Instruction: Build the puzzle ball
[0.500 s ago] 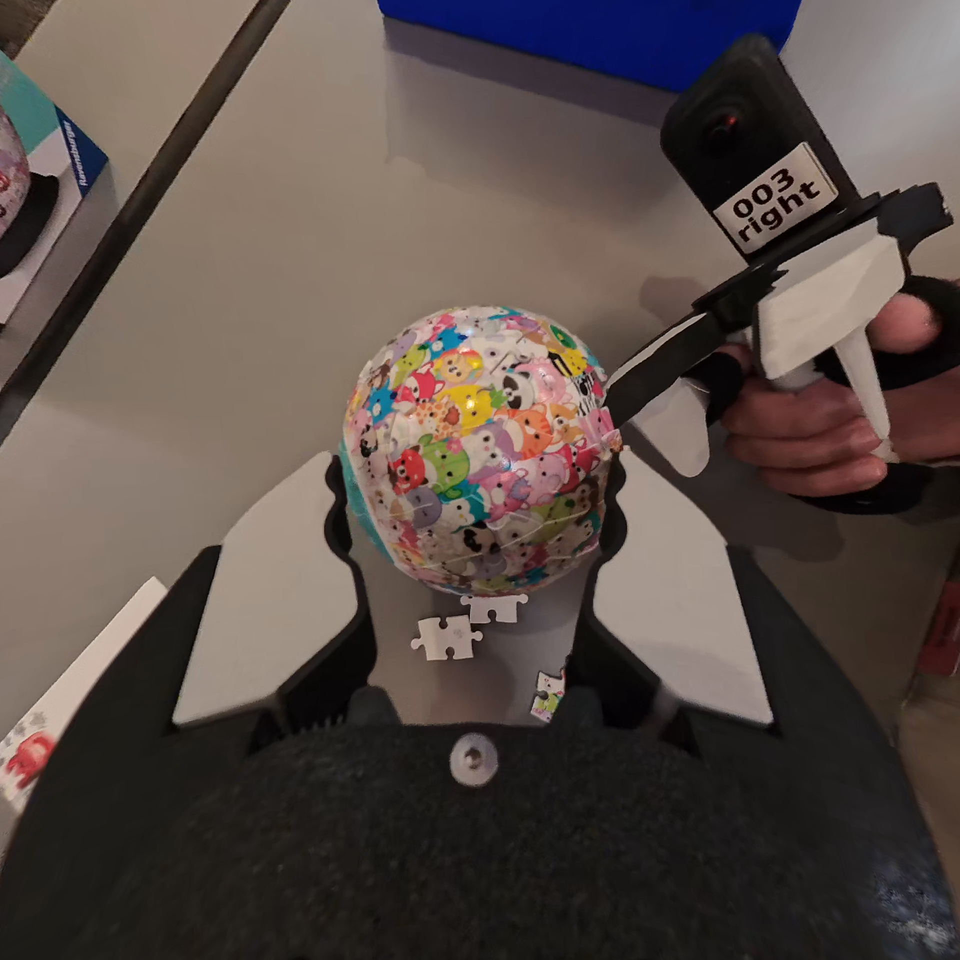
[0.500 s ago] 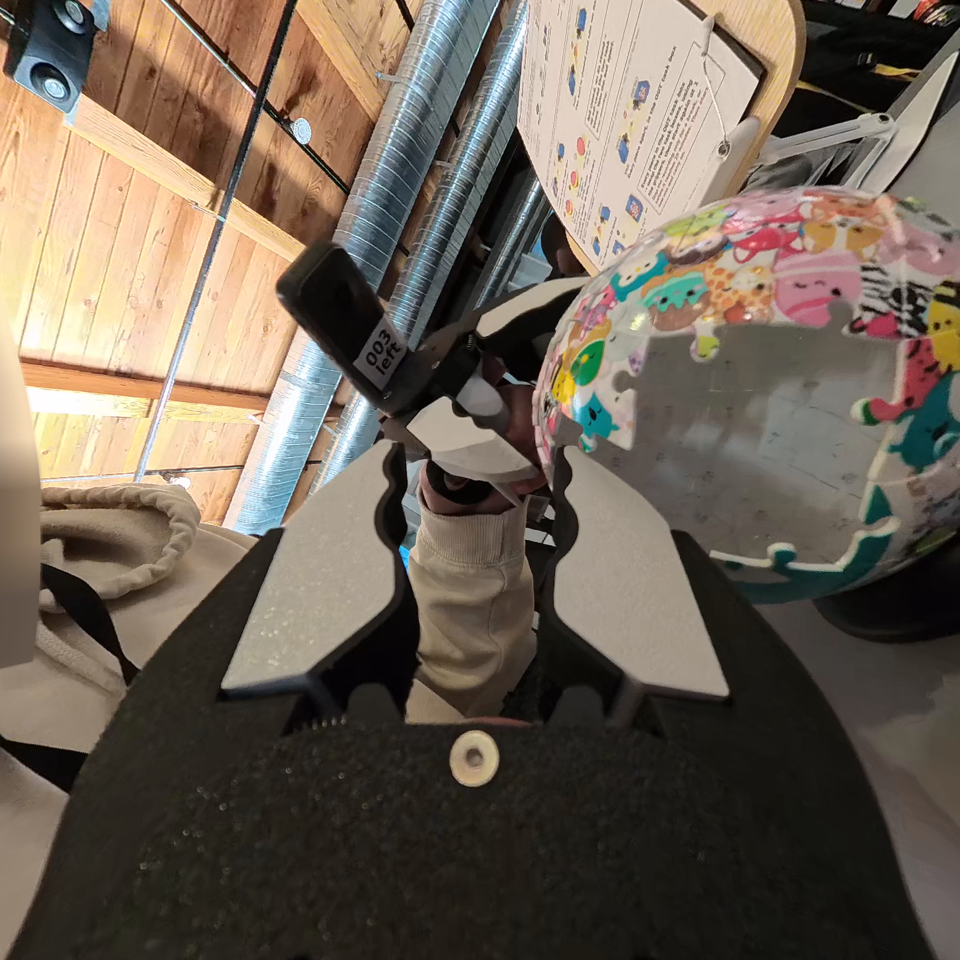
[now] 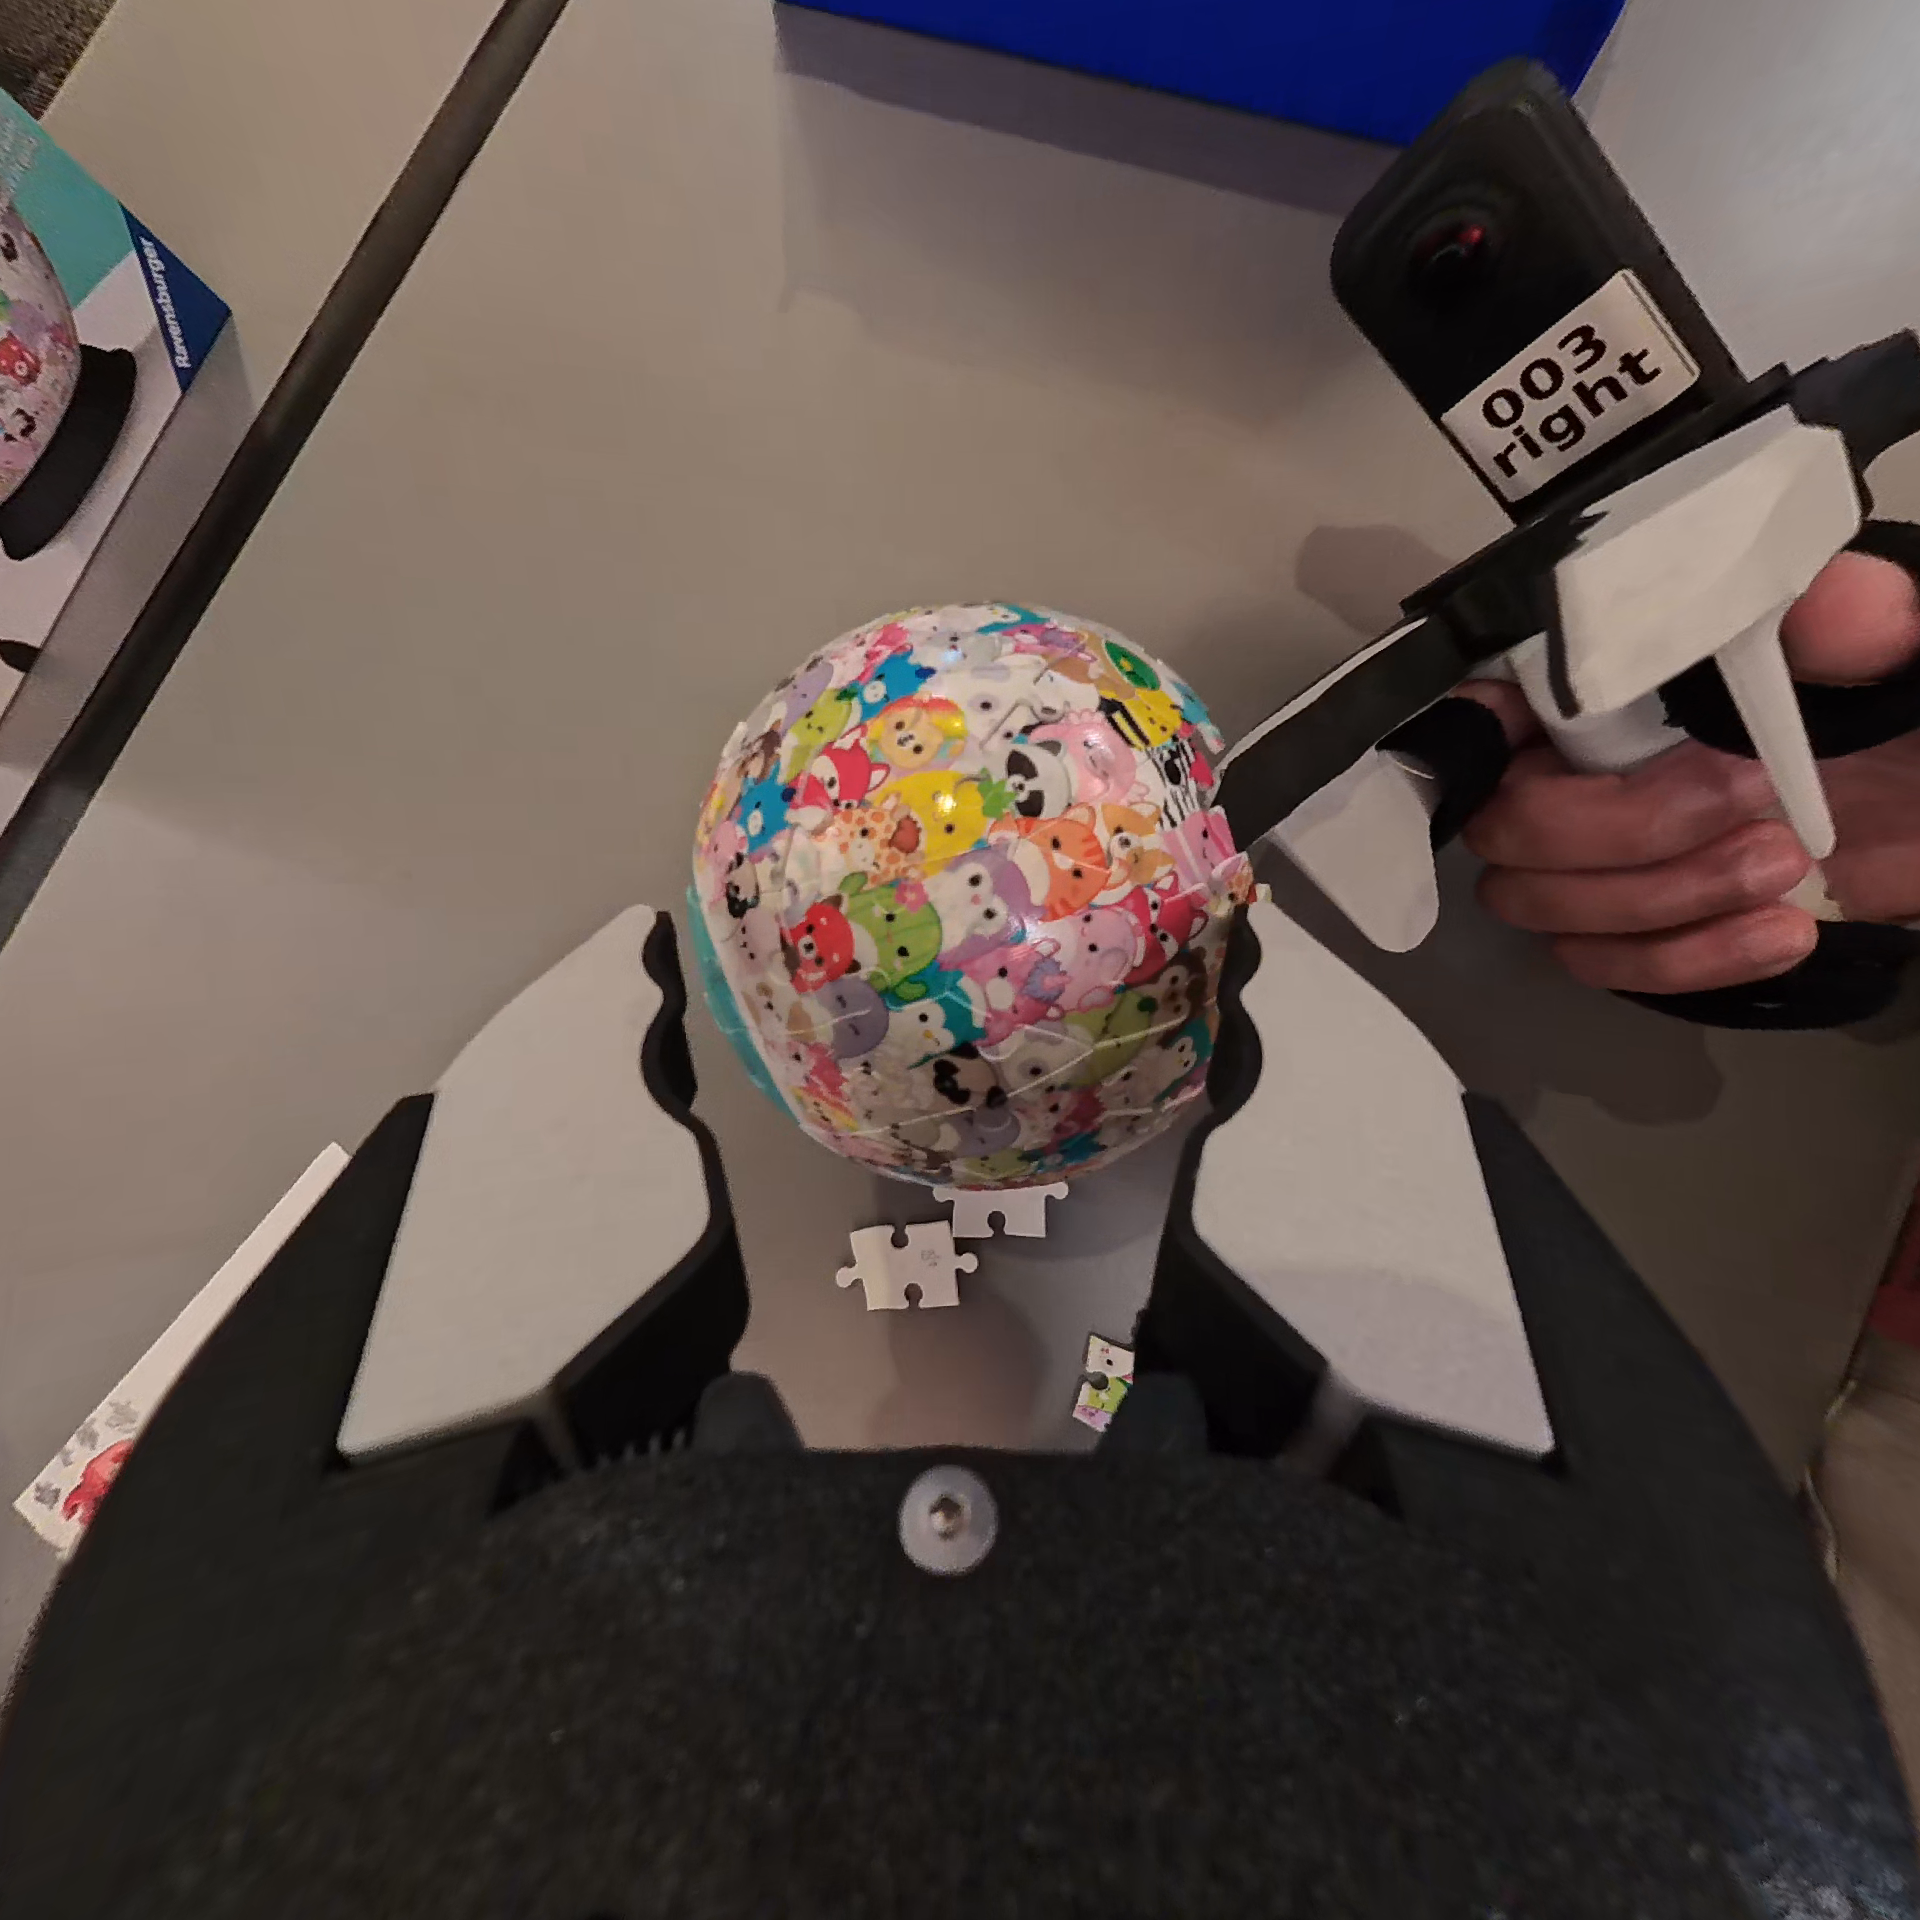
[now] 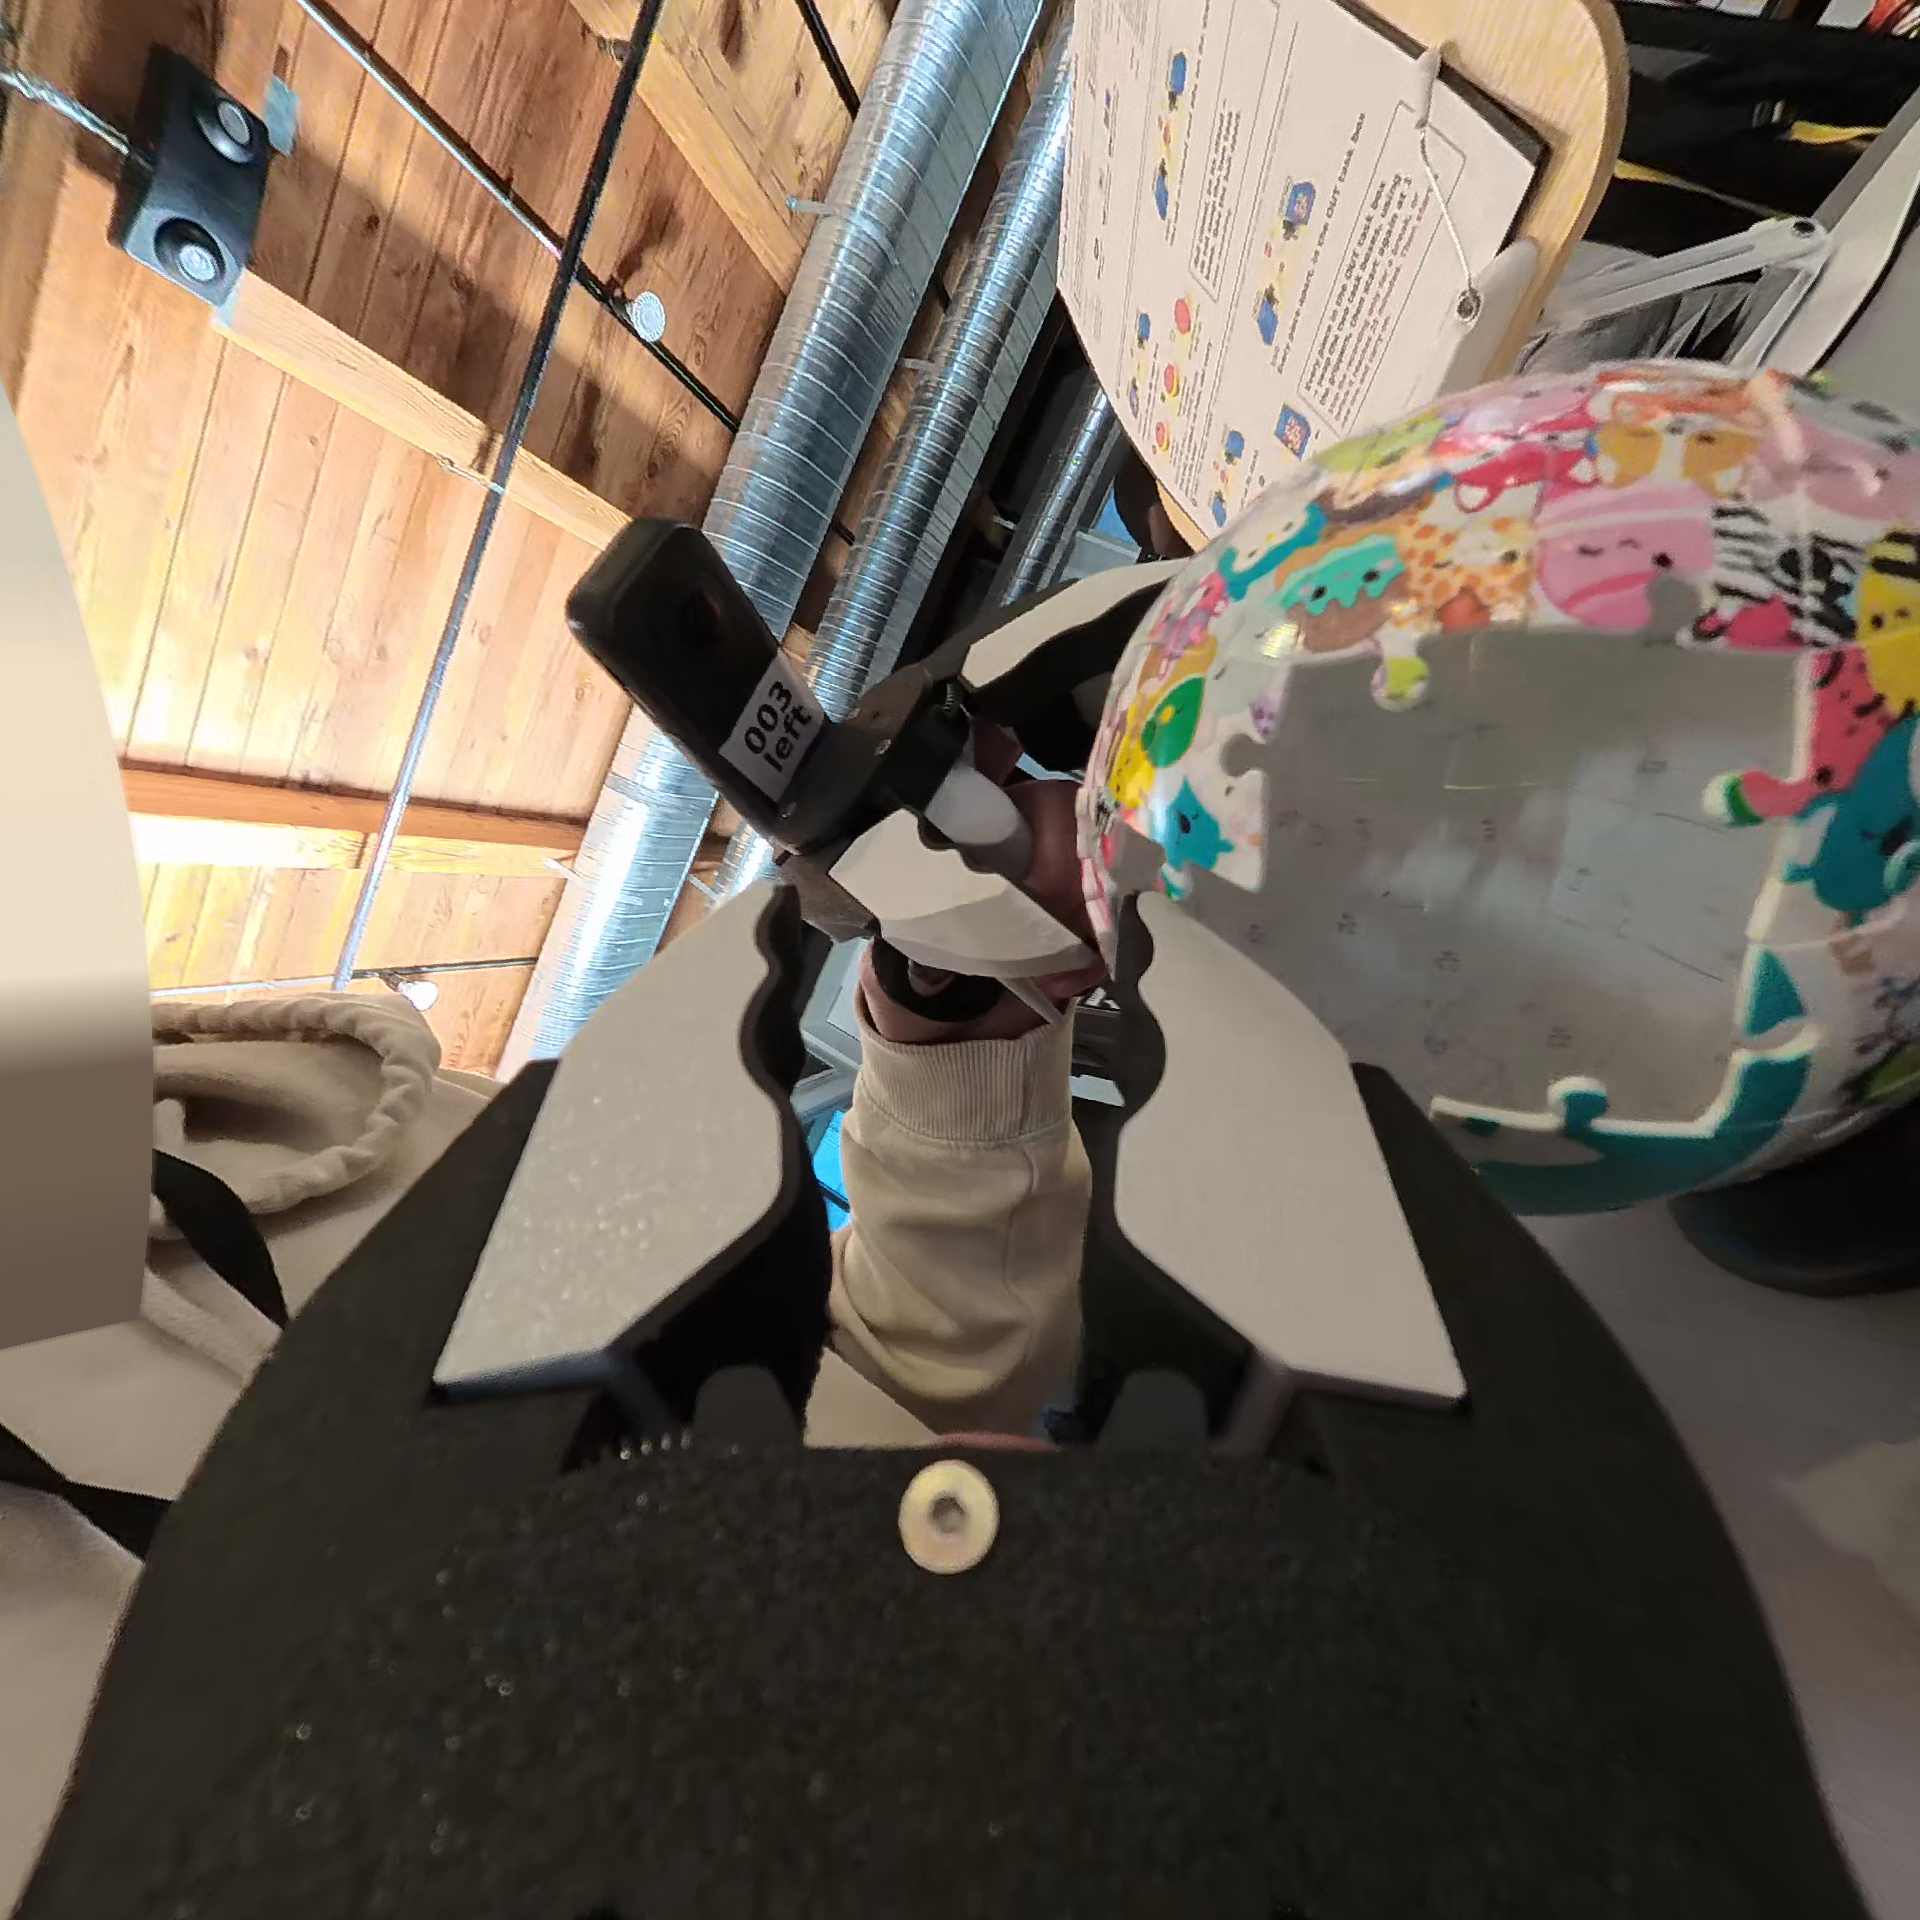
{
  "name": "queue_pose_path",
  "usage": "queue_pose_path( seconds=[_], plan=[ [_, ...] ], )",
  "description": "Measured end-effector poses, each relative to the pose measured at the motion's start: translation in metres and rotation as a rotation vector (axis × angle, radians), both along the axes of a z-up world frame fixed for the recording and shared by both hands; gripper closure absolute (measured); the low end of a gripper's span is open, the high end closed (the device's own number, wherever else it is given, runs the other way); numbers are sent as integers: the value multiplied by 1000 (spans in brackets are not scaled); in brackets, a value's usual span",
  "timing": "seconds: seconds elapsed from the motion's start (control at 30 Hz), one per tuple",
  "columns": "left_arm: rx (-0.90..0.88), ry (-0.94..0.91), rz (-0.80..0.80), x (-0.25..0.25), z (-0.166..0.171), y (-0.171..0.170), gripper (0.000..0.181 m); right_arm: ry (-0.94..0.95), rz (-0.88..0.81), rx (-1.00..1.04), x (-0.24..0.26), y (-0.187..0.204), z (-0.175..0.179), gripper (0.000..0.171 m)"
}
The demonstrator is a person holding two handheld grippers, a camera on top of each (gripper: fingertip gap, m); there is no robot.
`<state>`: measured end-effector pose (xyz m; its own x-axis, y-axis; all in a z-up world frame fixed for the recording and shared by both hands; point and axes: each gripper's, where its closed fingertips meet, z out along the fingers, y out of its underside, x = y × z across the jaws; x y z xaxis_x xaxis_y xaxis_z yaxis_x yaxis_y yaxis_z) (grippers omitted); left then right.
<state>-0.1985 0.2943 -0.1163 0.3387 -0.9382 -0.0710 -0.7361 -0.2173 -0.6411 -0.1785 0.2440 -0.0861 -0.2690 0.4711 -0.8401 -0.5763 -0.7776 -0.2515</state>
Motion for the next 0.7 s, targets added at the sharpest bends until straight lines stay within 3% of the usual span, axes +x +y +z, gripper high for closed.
queue_pose_path(
  seconds=[0.7],
  plan=[
    [4, -37, 12, -4, 12, 4, 87, -119, -4, 35, -11, 2, -7, 119]
  ],
)
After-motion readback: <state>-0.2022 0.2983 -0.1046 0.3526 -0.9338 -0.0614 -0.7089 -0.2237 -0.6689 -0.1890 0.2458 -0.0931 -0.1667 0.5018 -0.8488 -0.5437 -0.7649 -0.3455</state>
